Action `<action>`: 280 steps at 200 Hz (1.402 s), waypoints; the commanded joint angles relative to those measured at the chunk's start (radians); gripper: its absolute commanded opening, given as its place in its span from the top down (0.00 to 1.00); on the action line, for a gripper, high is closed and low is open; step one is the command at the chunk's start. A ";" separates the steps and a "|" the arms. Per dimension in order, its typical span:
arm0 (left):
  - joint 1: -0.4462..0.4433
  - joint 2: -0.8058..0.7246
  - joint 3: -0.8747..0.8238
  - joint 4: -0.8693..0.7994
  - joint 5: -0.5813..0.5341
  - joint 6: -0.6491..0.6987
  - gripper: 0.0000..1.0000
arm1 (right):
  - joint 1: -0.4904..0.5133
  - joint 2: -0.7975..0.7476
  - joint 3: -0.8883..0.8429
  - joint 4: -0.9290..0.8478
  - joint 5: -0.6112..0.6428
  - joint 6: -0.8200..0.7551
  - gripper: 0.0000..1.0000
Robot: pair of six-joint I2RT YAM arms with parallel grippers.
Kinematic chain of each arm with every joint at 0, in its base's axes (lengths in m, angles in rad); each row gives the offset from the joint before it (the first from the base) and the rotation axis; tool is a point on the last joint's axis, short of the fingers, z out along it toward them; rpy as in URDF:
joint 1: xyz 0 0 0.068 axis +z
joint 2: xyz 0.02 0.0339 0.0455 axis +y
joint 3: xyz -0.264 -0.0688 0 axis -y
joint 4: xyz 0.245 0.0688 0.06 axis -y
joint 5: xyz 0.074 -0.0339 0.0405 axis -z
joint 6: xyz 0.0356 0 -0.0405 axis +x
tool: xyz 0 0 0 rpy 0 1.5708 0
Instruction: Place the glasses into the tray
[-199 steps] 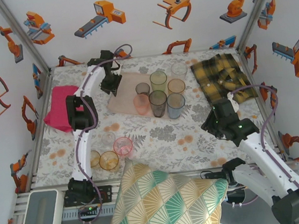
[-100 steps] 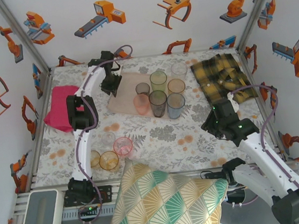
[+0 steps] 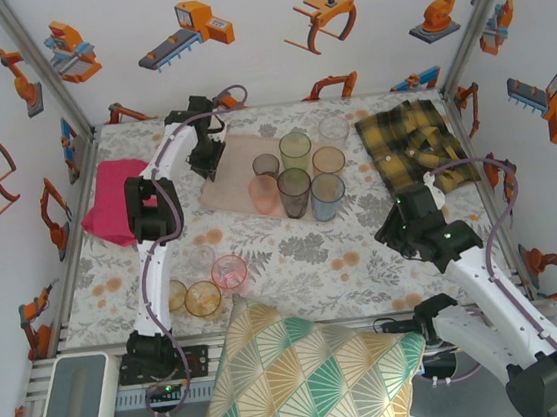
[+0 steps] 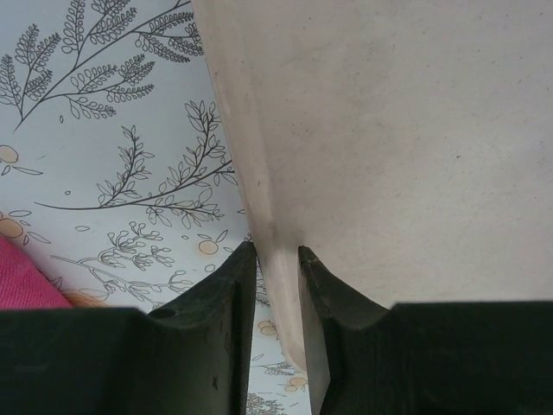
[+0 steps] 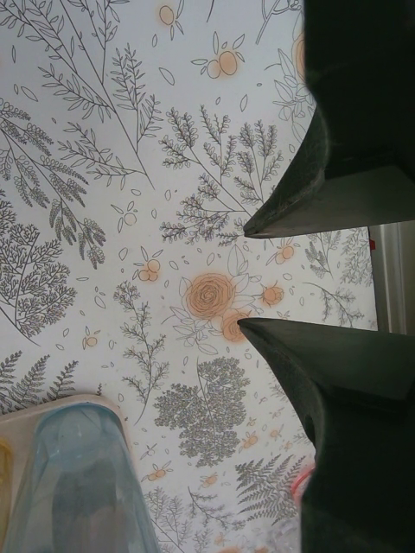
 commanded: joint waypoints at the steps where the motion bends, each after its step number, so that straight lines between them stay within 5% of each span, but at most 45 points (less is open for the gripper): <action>1: 0.008 0.017 0.000 -0.009 0.013 -0.001 0.71 | -0.006 -0.014 0.000 -0.023 0.023 0.011 0.58; 166: 0.017 0.005 -0.049 -0.017 0.017 -0.005 0.92 | -0.006 -0.046 -0.012 -0.042 0.026 0.016 0.58; 280: 0.019 -0.080 -0.208 0.039 0.022 -0.006 0.95 | -0.006 -0.047 -0.021 -0.030 0.022 0.023 0.58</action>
